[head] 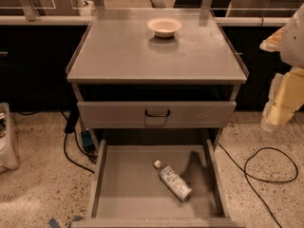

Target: Pick blue plastic bottle from middle drawer and place on counter

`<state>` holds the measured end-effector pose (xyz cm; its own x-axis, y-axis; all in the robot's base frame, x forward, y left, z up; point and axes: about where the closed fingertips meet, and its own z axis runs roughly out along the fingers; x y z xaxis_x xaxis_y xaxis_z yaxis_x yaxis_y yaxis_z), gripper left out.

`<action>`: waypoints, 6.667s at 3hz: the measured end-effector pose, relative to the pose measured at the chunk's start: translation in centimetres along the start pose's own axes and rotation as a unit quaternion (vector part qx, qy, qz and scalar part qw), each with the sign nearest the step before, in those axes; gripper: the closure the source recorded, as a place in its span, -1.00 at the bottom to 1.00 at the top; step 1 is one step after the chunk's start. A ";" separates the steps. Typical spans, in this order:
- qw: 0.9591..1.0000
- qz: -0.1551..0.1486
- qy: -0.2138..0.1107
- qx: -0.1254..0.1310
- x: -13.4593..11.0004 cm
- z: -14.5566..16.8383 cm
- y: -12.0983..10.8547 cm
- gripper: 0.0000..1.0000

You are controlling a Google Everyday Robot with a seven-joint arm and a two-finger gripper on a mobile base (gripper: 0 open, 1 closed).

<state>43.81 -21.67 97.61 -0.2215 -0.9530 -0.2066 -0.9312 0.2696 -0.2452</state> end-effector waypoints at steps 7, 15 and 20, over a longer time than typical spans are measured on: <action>0.998 -0.006 -0.036 -0.051 -1.7 21.9 8.3 -1.00; 0.995 0.017 0.035 -0.089 -3.2 49.1 14.0 -1.00; 0.996 0.028 0.040 -0.071 -4.5 56.7 11.2 -1.00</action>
Offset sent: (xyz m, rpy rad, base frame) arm -0.0040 0.0090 -0.0370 0.0487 -0.0116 0.0470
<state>50.80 -6.53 42.11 -0.2911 -0.9467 -0.1377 -0.9471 0.3055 -0.0983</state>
